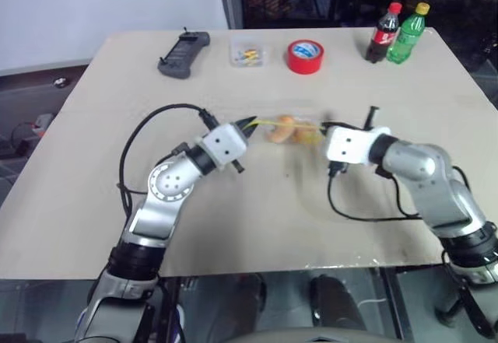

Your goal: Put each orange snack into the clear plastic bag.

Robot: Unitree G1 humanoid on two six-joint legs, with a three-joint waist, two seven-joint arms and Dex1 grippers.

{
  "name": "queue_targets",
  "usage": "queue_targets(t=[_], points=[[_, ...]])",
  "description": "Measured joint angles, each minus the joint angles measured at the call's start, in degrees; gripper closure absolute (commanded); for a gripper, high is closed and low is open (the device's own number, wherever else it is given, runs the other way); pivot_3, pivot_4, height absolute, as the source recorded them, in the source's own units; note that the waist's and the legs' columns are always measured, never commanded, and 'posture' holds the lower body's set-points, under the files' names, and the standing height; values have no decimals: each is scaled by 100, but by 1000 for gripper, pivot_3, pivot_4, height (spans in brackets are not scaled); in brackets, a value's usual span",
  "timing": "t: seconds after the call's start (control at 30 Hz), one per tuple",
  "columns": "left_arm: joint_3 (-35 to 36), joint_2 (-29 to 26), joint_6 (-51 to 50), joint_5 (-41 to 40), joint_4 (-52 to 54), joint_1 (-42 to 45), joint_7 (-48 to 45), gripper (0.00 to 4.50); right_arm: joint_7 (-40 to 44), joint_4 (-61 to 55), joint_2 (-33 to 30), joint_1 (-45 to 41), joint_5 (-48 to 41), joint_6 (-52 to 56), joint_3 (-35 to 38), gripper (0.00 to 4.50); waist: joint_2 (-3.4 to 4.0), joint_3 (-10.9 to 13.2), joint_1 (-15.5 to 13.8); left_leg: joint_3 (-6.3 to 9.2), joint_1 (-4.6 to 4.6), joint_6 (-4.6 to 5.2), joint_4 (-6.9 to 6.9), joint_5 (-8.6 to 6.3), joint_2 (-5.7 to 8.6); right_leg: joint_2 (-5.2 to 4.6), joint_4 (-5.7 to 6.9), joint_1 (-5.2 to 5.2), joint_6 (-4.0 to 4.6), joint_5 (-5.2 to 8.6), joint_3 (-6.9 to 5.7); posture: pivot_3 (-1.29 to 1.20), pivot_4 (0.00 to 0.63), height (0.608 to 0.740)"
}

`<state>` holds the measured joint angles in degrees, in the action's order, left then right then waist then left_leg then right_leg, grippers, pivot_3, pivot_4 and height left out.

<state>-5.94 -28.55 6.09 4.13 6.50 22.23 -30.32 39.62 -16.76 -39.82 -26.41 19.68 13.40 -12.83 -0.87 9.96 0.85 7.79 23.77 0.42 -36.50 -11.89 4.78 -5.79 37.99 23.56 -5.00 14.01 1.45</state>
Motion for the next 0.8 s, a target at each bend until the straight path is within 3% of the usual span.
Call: queue_targets(t=[0.33, 0.6, 0.7, 0.8], points=[[-5, -1, 48, -316, -340, 102, -199, 4500, -220, 424, -225, -128, -173, -158, 191, 4398, -1, 1, 9, -8, -2, 1, -2, 0, -1, -2, 0, -1, -1, 0, 4, 0, 150, 740], [-129, 87, 381, -112, -1646, 1647, -101, 4500, -865, 2062, 24, -1227, -354, -1027, 202, 4398, -5, 2, -1, -19, 3, -6, -5, 5, 4, -2, -2, -1, 1, -1, -3, 0, 150, 740], [-145, 86, 697, -86, -1711, 1631, -107, 4500, -790, 1990, -166, -1081, -636, -1306, 363, 4398, -5, 3, 11, -13, 10, -1, 11, 2, 3, -6, -23, 9, 1, 0, 8, 0, 150, 740], [-147, 15, 1238, 44, -1414, 1123, -91, 4500, -451, 1275, -427, -368, -1090, -1381, 717, 4398, -5, 2, 19, -18, 10, 9, 21, -5, 0, -7, -42, 10, 2, 1, 12, 0, 150, 740]])
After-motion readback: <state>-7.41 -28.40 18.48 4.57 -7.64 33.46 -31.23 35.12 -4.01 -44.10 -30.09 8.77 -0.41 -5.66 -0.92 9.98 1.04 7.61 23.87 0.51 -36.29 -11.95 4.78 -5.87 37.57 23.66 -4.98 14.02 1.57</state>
